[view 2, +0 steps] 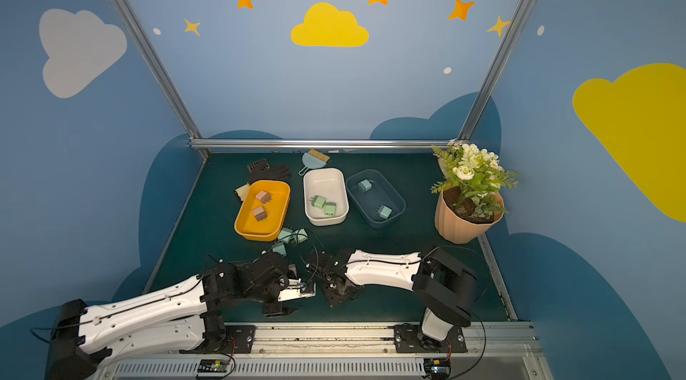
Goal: Place the plugs by color into the storage box
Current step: Pick up the plug from the center of the board.
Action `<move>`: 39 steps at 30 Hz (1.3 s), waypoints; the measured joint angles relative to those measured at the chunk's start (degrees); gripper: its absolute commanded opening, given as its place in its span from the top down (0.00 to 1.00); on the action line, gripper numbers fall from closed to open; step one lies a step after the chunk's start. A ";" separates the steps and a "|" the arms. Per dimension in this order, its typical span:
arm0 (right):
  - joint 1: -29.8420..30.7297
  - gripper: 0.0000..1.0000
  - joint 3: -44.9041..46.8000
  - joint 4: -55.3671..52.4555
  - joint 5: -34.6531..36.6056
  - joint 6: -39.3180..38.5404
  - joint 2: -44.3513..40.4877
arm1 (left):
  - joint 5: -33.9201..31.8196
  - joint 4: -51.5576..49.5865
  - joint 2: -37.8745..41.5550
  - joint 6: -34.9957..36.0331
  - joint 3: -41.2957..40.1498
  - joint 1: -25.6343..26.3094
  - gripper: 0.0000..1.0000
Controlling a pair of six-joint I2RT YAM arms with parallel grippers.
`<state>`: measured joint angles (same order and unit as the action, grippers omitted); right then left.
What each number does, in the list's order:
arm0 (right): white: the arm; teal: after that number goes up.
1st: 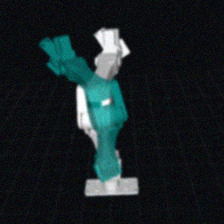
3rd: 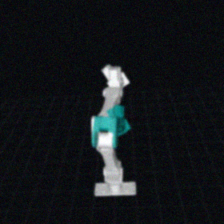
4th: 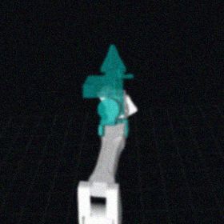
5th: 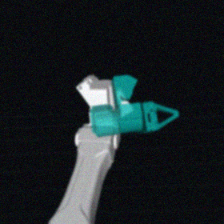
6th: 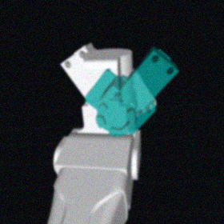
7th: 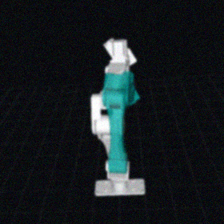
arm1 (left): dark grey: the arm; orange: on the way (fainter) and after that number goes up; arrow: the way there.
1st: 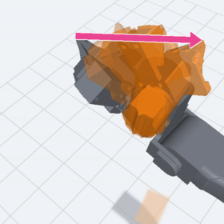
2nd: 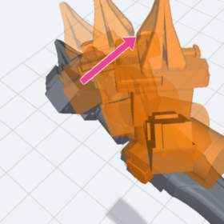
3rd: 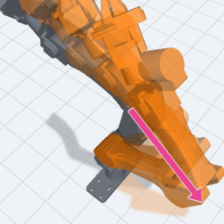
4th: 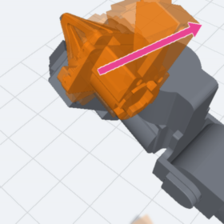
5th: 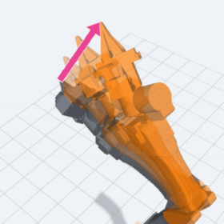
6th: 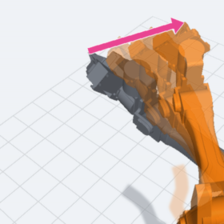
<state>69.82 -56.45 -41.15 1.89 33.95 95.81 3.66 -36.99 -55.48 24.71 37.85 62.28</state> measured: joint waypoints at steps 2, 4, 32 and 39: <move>0.09 0.46 -0.76 -0.15 -0.02 -0.37 1.29 | -0.04 -0.24 -0.59 0.00 0.00 0.00 0.31; 0.15 0.48 -1.20 -0.26 -0.31 -0.72 2.19 | -0.07 -0.46 -0.87 0.00 0.00 0.00 0.31; -13.33 0.62 -13.53 -4.96 2.38 -8.02 -4.57 | -15.91 8.94 11.13 -3.87 -1.95 -1.70 0.29; -20.44 0.61 -23.65 -5.05 0.94 -12.46 1.29 | -13.73 17.88 8.52 -10.80 -1.92 -15.21 0.26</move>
<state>49.39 -80.09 -46.19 2.83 21.50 97.10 -10.07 -19.11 -46.96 13.91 35.92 47.07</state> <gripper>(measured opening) 0.495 0.741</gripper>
